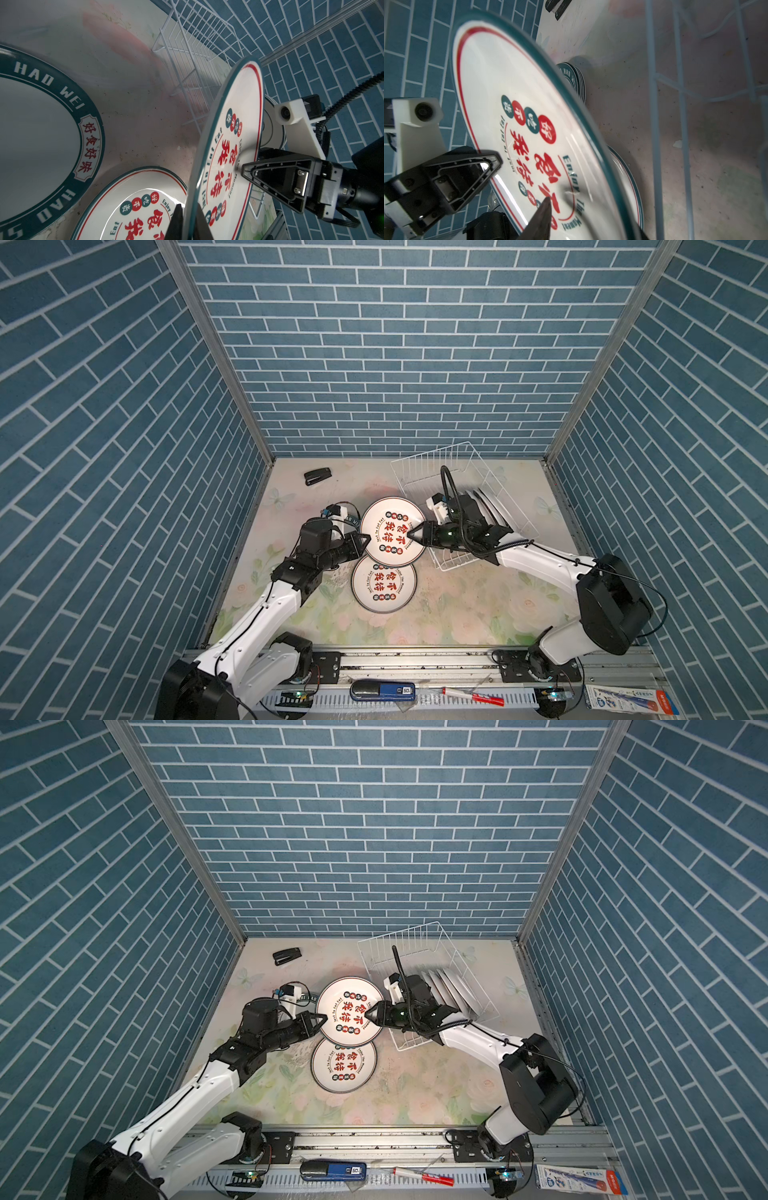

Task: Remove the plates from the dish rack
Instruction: 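Lower the plate with the left gripper while the right gripper releases and withdraws, then set the plate on the first plate, open left gripper while right returns to rack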

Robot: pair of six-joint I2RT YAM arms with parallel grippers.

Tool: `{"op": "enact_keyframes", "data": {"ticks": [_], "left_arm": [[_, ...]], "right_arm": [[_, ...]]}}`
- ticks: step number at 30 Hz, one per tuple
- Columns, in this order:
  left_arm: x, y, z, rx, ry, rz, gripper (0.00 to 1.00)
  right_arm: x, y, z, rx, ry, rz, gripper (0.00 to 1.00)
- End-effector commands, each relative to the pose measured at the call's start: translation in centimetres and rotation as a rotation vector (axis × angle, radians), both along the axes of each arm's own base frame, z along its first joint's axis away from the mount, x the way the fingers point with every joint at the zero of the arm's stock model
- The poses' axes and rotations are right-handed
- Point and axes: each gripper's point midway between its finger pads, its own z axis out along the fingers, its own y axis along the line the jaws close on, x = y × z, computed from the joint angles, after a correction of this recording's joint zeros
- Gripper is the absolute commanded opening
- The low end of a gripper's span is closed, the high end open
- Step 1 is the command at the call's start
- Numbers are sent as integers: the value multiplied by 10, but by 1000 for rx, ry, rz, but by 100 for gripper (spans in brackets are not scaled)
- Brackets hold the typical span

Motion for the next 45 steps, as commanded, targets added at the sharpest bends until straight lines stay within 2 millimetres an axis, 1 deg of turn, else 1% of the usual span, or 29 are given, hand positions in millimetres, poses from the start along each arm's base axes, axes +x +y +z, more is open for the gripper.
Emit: {"op": "enact_keyframes", "data": {"ticks": [1, 8, 11, 14, 18, 21, 24, 29, 35, 38, 45], "left_arm": [[-6, 10, 1, 13, 25, -8, 0], [-19, 12, -6, -18, 77, -33, 0], [-29, 15, -12, 2, 110, -34, 0], [-41, 16, -19, 6, 154, -49, 0], [-57, 19, -32, 24, 212, -62, 0], [-65, 18, -41, 16, 246, -75, 0], [-68, 16, -48, 0, 267, -81, 0], [-71, 18, -56, 9, 297, -69, 0], [-74, 22, -75, 34, 353, -47, 0], [-73, 27, -81, 64, 360, -25, 0], [-72, 29, -94, 86, 401, -20, 0]], "right_arm": [[8, -6, 41, -25, -154, -4, 51], [10, -29, 43, -128, -202, -56, 52], [10, -42, 49, -195, -246, -66, 52], [5, -56, 55, -288, -292, -38, 52], [6, -86, 54, -445, -342, -67, 52], [4, -100, 60, -485, -380, -95, 52], [2, -113, 65, -514, -403, -125, 52], [-3, -123, 68, -526, -416, -144, 52], [0, -143, 65, -610, -429, -204, 52], [1, -148, 64, -636, -437, -214, 52], [4, -161, 60, -737, -438, -232, 52]]}}
